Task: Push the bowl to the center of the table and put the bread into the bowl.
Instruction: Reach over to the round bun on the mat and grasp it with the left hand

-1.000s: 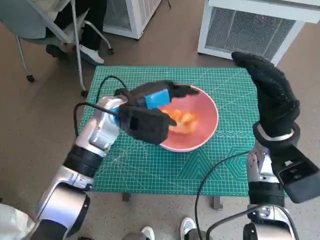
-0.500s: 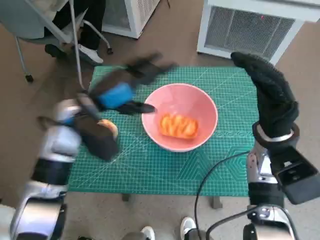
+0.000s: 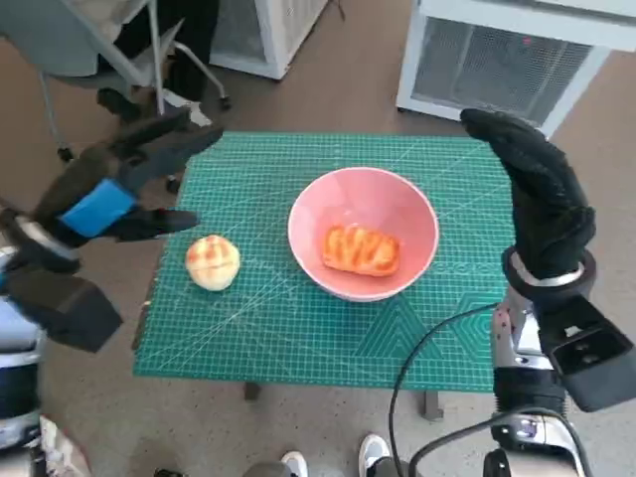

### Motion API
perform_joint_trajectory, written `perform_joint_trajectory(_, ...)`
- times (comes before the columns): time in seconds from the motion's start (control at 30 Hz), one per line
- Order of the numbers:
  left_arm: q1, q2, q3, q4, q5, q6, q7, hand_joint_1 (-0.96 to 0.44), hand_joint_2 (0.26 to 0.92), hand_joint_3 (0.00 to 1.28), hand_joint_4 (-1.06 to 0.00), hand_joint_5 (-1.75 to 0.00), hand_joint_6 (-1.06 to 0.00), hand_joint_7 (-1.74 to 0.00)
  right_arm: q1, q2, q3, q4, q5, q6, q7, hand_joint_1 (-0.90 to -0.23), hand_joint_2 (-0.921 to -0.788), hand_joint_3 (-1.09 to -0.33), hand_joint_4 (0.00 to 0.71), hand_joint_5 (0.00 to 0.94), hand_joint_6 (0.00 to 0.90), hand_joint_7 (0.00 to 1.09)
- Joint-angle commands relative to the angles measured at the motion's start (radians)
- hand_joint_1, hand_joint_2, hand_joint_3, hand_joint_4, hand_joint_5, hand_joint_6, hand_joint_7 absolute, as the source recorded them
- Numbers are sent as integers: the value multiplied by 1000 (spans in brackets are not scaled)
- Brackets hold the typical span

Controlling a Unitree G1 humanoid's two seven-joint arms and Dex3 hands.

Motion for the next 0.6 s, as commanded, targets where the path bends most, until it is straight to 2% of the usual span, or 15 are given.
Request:
perform_joint_trajectory(0.03, 32, 33, -5, 21, 6, -3, -16, -419, 921, 55, -282, -11, -394, -66, 2, 0, 3, 20, 16, 10, 12, -562, -921, -710, 308, 6, 83, 532)
perform_joint_trajectory(0.27, 39, 39, -51, 100, 40, -10, -25, -437, 921, 53, -270, -4, -386, -44, -5, -2, 9, 30, 29, 5, 31, -565, -921, -706, 311, 7, 87, 530)
perform_joint_trajectory(0.6, -32, 10, -141, 271, 84, -4, -39, -394, 910, 25, -239, 0, -370, -12, -15, -6, 4, 48, 42, 5, 57, -562, -921, -705, 311, 5, 87, 527)
